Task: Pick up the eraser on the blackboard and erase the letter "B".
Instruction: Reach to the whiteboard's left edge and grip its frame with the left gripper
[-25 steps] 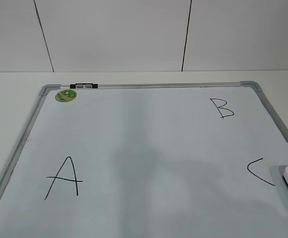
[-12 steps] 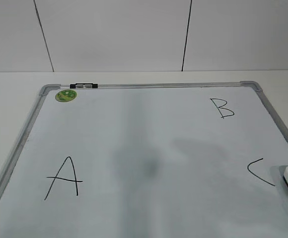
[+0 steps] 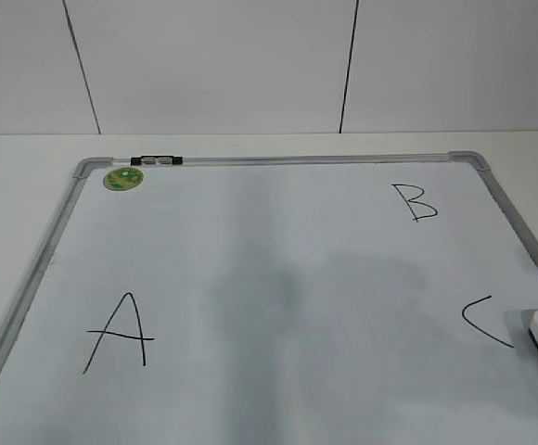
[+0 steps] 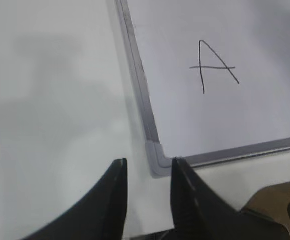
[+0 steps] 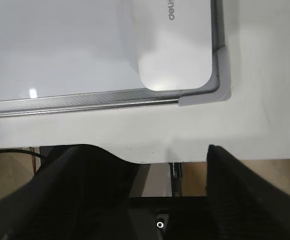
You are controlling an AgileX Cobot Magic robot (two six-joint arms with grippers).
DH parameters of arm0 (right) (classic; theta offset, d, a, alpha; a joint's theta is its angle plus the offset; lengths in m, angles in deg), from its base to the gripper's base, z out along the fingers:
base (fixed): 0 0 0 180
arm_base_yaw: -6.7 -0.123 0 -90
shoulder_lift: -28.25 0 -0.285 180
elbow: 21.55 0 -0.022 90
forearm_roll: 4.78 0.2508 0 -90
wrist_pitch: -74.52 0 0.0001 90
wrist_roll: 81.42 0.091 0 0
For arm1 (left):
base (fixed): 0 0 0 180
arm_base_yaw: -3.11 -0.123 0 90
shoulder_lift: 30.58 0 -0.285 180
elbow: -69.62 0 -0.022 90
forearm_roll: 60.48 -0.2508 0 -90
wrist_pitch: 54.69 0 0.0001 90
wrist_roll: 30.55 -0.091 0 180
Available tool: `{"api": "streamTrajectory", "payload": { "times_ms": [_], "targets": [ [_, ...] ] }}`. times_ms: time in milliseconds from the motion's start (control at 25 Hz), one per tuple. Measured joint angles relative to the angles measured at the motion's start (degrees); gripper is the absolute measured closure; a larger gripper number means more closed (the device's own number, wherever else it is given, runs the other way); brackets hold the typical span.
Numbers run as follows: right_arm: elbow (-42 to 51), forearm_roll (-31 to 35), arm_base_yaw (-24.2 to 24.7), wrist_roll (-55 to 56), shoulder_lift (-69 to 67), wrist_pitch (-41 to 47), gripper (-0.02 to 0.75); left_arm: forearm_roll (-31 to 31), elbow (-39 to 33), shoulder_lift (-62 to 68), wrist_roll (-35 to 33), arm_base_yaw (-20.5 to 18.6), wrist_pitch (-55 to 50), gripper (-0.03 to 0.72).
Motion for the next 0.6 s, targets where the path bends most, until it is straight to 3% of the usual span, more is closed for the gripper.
{"api": "streamTrajectory", "payload": {
  "times_ms": [600],
  "targets": [
    [-8.4, -2.8, 0.0, -4.5, -16.8, -0.6, 0.136, -0.2, 16.0, 40.7, 1.8, 0.0, -0.8, 0.461]
  ]
}}
